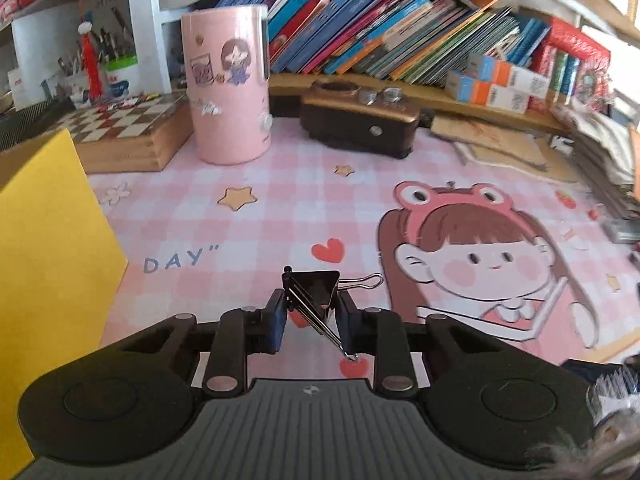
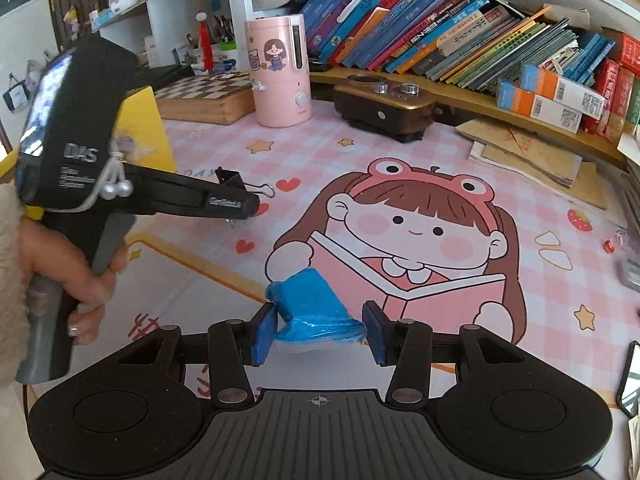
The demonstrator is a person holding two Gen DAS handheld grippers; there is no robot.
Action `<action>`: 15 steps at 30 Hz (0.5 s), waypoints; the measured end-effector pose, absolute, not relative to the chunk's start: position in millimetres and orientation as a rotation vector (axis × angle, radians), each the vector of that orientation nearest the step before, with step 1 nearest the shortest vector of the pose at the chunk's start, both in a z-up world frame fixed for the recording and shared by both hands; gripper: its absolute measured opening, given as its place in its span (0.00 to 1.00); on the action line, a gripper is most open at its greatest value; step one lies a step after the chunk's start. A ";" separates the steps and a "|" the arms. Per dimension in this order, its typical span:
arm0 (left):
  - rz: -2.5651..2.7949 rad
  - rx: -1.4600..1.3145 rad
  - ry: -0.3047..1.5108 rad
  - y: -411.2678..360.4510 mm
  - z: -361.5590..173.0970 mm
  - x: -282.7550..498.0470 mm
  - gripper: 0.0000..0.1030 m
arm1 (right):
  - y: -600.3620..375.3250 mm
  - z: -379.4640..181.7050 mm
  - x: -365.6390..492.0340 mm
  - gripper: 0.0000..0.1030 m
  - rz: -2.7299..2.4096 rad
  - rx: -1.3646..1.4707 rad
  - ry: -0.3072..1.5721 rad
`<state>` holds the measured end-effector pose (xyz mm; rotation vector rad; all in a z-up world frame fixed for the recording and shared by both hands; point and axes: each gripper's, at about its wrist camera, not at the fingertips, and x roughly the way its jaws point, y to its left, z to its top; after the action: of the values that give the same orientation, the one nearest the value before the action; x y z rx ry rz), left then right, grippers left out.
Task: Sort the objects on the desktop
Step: 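Grasp the blue object with the right tool while the left tool grasps the black binder clip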
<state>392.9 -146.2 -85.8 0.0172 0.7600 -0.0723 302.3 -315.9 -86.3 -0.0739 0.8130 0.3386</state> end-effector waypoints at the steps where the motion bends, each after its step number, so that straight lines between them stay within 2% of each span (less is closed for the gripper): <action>1: -0.082 0.016 0.749 -146.4 -81.3 387.9 0.23 | -317.0 -85.5 301.2 0.45 0.333 -0.064 0.815; 15: -0.078 -0.155 0.741 -112.1 -34.3 271.8 0.23 | -328.4 -62.9 258.5 0.45 0.308 0.025 0.829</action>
<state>271.8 -112.1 -34.3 -0.1551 0.7412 -0.0777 258.5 -328.4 -62.9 0.0254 0.8287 0.3082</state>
